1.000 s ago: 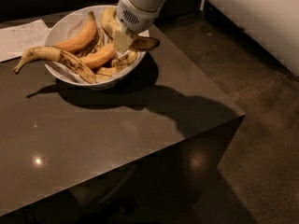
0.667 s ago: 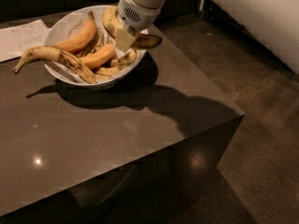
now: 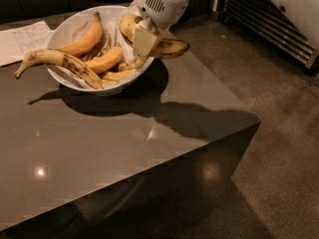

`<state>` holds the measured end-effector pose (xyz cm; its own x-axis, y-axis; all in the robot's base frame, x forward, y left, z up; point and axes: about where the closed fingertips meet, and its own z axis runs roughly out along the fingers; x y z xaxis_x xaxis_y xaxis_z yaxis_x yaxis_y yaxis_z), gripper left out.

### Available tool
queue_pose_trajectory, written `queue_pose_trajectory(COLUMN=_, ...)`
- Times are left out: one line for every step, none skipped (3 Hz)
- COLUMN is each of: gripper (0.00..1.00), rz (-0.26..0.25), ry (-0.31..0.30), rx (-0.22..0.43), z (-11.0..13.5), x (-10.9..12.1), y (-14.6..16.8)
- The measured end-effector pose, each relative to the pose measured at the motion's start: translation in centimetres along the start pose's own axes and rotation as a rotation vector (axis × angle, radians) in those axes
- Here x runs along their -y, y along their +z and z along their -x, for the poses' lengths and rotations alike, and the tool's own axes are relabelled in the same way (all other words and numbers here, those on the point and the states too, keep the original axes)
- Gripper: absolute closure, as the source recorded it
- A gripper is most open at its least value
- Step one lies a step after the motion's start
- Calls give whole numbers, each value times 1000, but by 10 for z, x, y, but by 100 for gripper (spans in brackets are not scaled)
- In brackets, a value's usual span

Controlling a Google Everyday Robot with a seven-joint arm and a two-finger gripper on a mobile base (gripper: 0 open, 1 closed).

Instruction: Pick banana from white bowl

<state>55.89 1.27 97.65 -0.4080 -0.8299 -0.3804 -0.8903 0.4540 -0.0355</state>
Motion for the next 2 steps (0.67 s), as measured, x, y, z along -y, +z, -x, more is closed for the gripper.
queue_pose_trajectory(gripper=100, rz=99, ry=71, rx=-46, z=-23, x=-24, y=4)
queue_pose_trajectory(gripper=100, rz=98, ry=68, rx=-36, z=-20, x=-25, y=5)
